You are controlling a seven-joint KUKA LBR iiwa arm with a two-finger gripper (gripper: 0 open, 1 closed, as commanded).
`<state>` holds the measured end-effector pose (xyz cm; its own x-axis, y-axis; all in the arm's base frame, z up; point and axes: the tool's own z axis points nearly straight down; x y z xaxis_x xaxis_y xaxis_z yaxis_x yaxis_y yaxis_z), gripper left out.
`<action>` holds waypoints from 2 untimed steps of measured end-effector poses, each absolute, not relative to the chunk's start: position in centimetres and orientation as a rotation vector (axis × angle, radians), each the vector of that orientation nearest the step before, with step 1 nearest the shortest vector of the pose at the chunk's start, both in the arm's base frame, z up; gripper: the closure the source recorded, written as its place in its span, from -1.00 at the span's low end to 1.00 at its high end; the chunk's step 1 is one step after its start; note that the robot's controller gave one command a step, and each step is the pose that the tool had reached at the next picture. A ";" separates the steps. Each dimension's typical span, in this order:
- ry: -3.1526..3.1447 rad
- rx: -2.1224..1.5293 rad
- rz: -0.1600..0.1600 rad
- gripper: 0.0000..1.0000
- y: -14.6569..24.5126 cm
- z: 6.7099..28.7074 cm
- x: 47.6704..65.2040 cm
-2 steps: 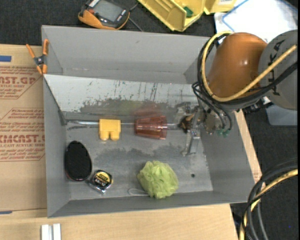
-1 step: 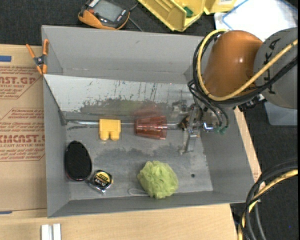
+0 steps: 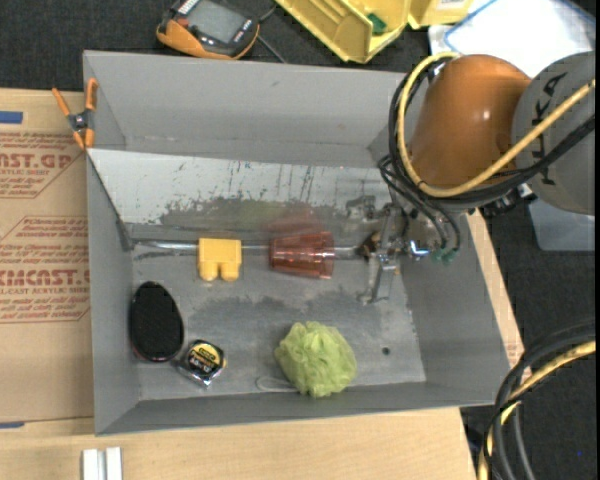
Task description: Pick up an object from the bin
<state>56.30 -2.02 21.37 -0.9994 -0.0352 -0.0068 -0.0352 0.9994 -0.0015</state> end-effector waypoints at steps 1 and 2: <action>3.131 -0.122 -0.004 -1.00 -1.0 20.9 58.3; 3.138 -0.096 -0.001 -1.00 -1.0 22.1 58.1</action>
Offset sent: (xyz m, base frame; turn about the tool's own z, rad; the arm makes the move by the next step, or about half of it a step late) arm 0.0161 0.0082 0.0384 0.0159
